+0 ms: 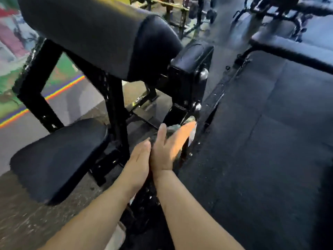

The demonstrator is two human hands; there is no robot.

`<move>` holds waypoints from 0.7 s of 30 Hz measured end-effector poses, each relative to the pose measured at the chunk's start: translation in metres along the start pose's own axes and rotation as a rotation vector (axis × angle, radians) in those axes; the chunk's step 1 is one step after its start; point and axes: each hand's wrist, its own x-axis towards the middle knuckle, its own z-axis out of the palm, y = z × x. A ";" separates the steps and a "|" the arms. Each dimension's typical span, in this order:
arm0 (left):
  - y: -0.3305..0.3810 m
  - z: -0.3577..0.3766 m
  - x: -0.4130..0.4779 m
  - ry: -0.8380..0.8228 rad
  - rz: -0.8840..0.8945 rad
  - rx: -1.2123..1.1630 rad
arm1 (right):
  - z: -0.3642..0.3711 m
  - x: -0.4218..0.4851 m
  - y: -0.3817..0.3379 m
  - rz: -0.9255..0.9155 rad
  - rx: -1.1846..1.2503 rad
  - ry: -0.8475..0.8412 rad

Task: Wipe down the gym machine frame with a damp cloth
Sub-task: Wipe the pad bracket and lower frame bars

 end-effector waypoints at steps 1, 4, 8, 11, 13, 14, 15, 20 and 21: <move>0.008 0.004 0.001 -0.003 0.009 -0.025 | -0.004 0.015 -0.014 -0.026 0.031 0.100; 0.020 0.014 0.016 0.020 0.042 -0.017 | -0.005 0.022 -0.010 -0.119 0.024 0.180; 0.005 0.008 0.019 0.026 0.037 -0.065 | 0.008 -0.060 0.043 0.043 0.132 -0.020; -0.005 0.003 0.015 -0.004 0.024 0.020 | 0.004 -0.069 0.048 0.085 0.136 -0.102; 0.004 0.007 0.014 -0.017 -0.026 0.007 | -0.006 -0.026 0.032 0.093 0.116 -0.048; 0.005 0.006 0.014 -0.028 -0.045 0.028 | -0.013 -0.001 0.020 0.110 0.120 -0.024; 0.010 0.009 0.013 -0.031 -0.044 0.032 | -0.020 0.021 0.009 0.114 0.129 -0.005; 0.007 0.007 0.015 0.039 -0.058 -0.027 | -0.009 -0.005 0.012 -0.052 0.090 -0.025; 0.008 0.013 0.011 0.023 -0.054 -0.052 | -0.004 -0.033 0.023 -0.105 0.083 -0.056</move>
